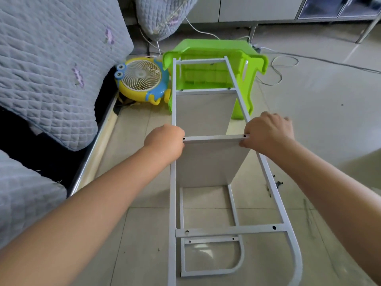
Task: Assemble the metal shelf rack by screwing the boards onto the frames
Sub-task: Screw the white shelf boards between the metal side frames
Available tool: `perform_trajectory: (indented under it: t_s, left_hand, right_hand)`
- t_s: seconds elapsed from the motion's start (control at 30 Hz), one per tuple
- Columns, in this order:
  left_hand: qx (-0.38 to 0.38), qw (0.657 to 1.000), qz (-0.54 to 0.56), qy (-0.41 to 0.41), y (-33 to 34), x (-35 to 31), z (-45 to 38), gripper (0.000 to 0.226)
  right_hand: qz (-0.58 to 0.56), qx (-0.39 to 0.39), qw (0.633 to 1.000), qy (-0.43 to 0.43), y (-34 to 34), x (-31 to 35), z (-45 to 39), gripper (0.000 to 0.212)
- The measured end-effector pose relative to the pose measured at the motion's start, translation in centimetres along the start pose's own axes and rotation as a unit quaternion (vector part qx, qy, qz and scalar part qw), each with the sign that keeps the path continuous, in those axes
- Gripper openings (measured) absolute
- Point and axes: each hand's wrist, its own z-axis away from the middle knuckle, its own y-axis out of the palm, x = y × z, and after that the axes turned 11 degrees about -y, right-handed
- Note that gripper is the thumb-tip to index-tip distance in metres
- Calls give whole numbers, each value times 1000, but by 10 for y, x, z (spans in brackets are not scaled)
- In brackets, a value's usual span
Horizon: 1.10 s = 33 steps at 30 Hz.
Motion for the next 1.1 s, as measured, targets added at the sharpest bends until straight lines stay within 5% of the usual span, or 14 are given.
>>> perform_trajectory:
  t_s: [0.37, 0.57, 1.1]
  left_hand:
    - [37, 996, 68, 38, -15, -9, -29, 15]
    - [48, 994, 62, 76, -24, -9, -45, 40]
    - [24, 994, 107, 10, -18, 1, -50, 18]
  right_hand:
    - [-110, 15, 994, -8, 8, -19, -11, 21]
    - [-157, 48, 986, -3, 9, -27, -13, 33]
    - [-162, -2, 986, -47, 1, -26, -47, 45]
